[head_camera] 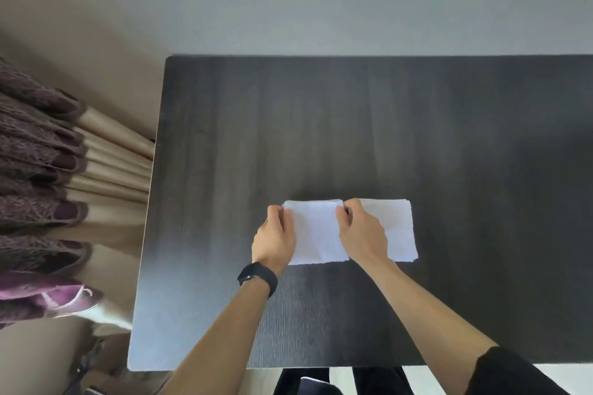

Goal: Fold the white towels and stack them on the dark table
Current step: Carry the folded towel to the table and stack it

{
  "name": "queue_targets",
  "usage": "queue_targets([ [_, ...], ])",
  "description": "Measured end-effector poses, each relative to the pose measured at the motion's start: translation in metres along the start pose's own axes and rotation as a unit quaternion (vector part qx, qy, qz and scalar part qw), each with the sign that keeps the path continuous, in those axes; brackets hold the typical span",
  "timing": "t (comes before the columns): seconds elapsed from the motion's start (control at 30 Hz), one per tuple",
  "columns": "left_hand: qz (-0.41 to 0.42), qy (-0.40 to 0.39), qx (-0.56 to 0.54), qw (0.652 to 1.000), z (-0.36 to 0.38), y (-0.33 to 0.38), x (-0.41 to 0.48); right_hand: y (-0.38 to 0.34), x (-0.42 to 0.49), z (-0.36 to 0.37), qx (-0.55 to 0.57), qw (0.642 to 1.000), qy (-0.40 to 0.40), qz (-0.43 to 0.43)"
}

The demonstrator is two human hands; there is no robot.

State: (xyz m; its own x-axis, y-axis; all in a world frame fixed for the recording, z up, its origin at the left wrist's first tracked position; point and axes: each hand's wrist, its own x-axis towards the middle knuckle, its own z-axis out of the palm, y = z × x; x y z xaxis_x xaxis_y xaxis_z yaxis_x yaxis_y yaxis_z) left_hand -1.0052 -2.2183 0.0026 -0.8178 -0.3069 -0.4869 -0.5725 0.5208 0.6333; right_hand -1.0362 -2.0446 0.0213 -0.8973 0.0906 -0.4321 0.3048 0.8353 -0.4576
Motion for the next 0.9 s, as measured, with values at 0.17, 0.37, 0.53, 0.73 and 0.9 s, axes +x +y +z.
queue_targets([
  [0.17,0.172,0.112,0.141,0.969,-0.002,-0.008,-0.005,-0.001,-0.019,0.005,-0.072,0.992,0.076,-0.071],
  [0.37,0.261,0.014,0.325,0.909,0.005,-0.027,0.006,0.005,-0.026,0.030,-0.227,0.953,0.060,-0.189],
  [0.53,0.260,-0.007,0.360,0.896,0.005,-0.031,0.018,0.024,-0.013,0.043,-0.254,0.952,0.027,-0.167],
  [0.73,0.237,-0.007,0.373,0.897,0.007,-0.026,0.012,0.026,-0.014,0.036,-0.249,0.952,0.021,-0.176],
  [0.9,0.216,-0.024,0.402,0.889,-0.009,-0.006,-0.011,0.033,-0.046,-0.007,-0.187,0.971,0.037,-0.146],
])
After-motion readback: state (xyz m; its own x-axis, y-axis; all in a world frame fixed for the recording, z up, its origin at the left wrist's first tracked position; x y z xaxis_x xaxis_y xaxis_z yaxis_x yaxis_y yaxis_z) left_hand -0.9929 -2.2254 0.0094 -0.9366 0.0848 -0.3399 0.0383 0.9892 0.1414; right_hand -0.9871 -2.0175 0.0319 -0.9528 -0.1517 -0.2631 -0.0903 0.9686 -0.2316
